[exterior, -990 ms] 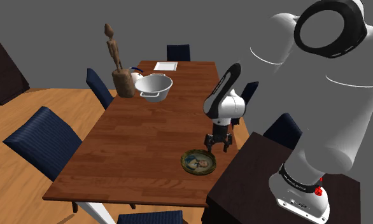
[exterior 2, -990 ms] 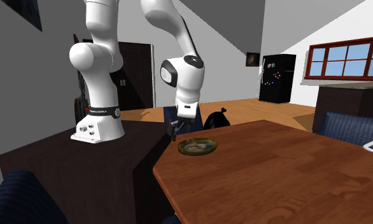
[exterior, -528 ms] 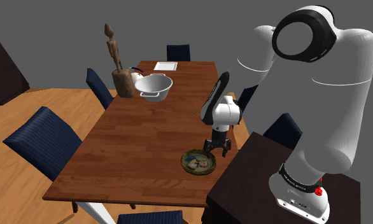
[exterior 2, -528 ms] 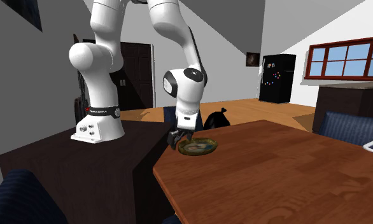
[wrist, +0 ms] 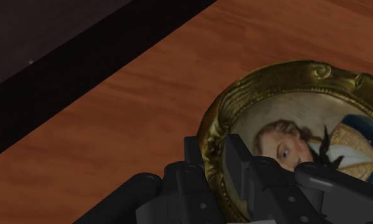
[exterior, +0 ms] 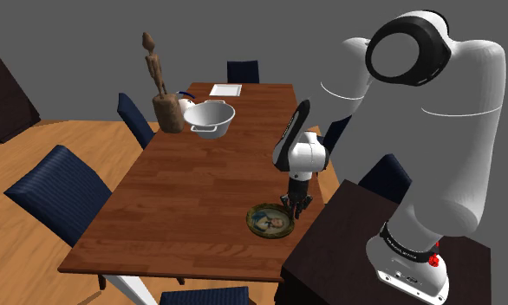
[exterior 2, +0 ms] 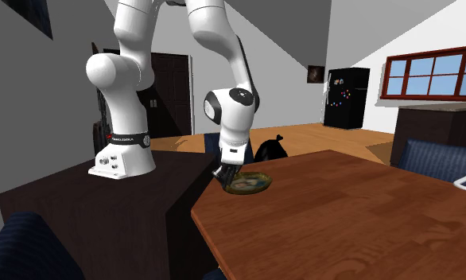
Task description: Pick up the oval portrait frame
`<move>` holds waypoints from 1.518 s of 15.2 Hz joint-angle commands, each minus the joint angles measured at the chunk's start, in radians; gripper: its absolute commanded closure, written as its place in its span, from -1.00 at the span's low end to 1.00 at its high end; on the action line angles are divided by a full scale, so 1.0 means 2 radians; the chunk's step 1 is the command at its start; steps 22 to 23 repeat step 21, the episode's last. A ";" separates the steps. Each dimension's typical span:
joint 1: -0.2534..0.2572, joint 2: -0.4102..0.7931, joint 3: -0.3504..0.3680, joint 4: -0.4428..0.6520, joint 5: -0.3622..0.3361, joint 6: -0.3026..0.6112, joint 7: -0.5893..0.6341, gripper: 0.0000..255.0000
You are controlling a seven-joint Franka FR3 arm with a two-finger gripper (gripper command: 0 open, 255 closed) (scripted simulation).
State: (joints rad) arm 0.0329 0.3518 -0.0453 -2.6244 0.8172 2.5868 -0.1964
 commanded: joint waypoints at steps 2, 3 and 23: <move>0.000 0.000 0.000 0.000 0.000 0.000 0.000 1.00; 0.000 0.000 0.000 0.000 0.000 0.000 0.000 1.00; 0.014 -0.139 -0.037 -0.038 -0.110 -0.078 0.106 1.00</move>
